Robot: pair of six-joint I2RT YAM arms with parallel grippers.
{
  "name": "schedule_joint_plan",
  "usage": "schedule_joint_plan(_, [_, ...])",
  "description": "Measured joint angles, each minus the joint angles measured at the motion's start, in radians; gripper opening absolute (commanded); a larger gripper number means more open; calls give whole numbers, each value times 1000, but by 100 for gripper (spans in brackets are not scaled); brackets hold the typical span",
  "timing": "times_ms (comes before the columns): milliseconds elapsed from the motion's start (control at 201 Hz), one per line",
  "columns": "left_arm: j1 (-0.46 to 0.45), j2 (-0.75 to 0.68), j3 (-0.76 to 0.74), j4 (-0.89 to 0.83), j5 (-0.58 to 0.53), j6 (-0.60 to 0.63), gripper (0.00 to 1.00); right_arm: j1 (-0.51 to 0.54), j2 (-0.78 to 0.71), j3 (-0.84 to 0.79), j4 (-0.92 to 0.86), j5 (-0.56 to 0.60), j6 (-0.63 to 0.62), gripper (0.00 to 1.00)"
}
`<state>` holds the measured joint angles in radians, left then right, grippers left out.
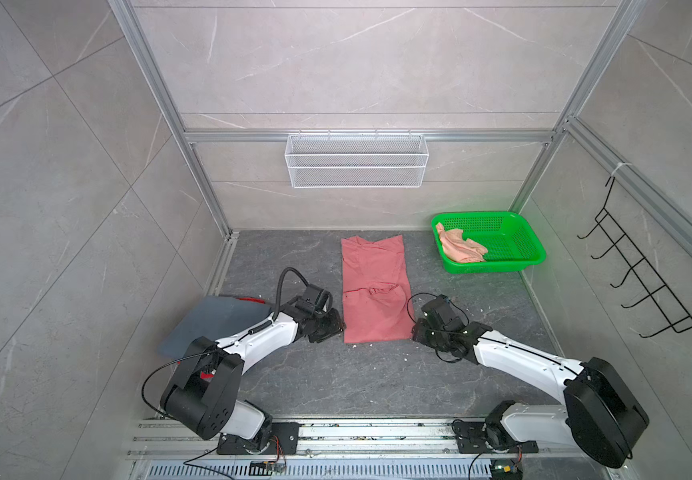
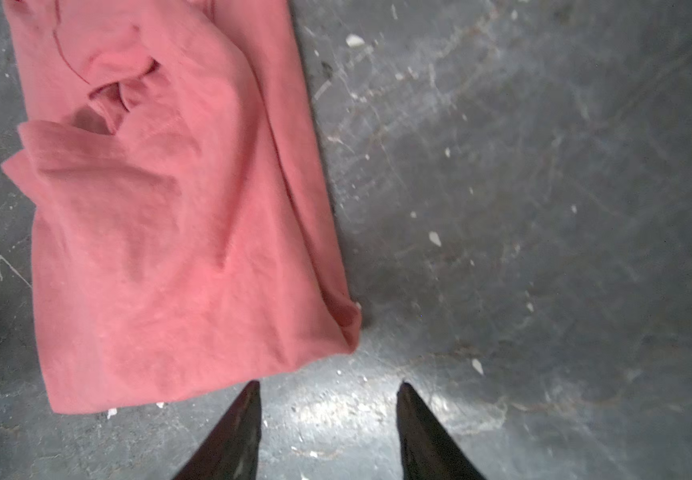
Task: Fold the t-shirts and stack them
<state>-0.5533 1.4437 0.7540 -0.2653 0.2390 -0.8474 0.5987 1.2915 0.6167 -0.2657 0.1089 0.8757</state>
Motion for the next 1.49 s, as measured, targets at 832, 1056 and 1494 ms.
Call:
schedule_joint_plan(832, [-32,123,-54,272,102,-235,0,3,147,-10,208,-85,116,0])
schedule_joint_plan(1056, [-126,-236,-155,108,41,-246,0,98,-231,-46,-3,-102,101,0])
schedule_joint_plan(1494, [-232,-409,77,-232,-106,-208,0,255,-291,192,-204,50,80,0])
